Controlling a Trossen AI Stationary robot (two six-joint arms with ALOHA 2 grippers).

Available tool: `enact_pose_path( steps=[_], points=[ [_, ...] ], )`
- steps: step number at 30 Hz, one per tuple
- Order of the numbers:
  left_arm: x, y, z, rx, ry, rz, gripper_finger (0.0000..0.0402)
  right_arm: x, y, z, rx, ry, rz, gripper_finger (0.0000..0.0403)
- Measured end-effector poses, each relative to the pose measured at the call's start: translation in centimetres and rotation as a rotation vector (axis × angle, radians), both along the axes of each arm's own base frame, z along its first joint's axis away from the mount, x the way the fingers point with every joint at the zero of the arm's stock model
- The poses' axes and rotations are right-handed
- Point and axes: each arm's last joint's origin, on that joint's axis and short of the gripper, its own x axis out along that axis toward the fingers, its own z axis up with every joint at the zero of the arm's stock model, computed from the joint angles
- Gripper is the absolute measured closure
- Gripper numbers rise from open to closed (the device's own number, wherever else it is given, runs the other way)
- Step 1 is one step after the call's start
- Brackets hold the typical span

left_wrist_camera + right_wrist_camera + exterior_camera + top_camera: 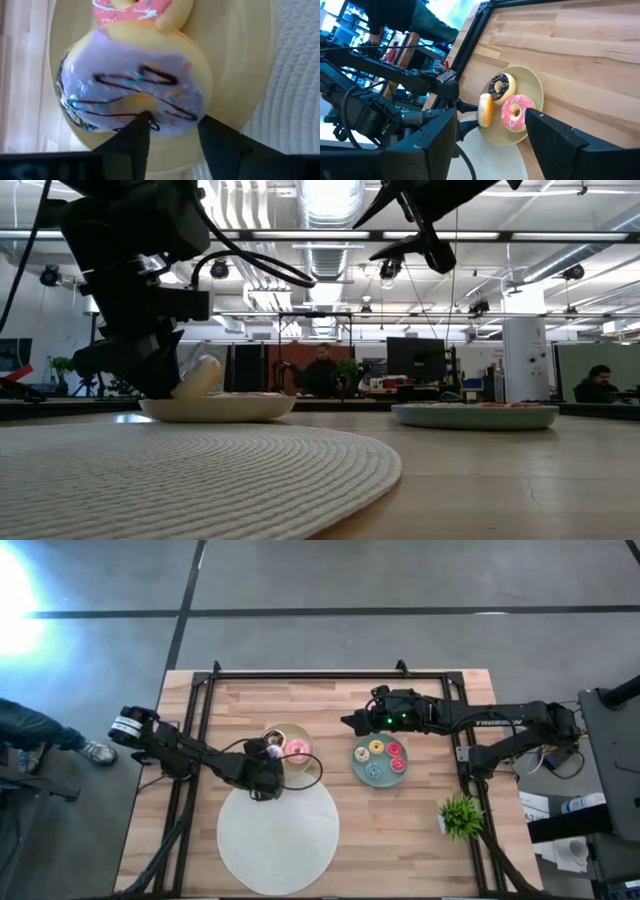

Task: Pick & Place donuts
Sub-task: Put the purple donut on the brown plate, then return to Home Position

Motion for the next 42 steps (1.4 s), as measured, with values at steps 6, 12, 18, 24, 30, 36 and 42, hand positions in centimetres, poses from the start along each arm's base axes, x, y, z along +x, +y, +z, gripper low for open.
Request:
enact_pose_path(
  steps=[6,12,18,24,30,36,42],
  points=[
    [0.3,-0.1,1.2,-0.015,-0.006,0.007,0.0231,0.0,0.0,0.0,0.004,0.000,-0.001,0.0177],
    [-0.1,-0.2,3.6,-0.113,-0.066,-0.014,0.0230,0.0,0.0,0.0,0.005,-0.001,0.001,0.0177],
    [-2.0,0.1,6.6,-0.184,-0.176,0.019,0.0229,0.0,0.1,0.0,0.001,0.002,0.023,0.0178],
    [-4.1,0.5,9.8,-0.266,-0.361,0.063,0.0229,0.1,0.2,0.2,-0.057,0.007,0.058,0.0179],
    [-6.6,1.1,12.4,-0.430,-0.570,0.231,0.0229,0.1,0.5,0.2,0.016,-0.005,0.121,0.0179],
    [-6.5,0.0,13.0,-0.719,-0.796,-0.105,0.0229,0.7,1.9,2.0,-0.184,-0.179,0.333,0.0179],
    [-6.0,0.4,9.9,-1.000,-1.029,-0.441,0.0229,0.5,2.8,0.8,-0.220,-0.300,0.469,0.0179]
  ],
)
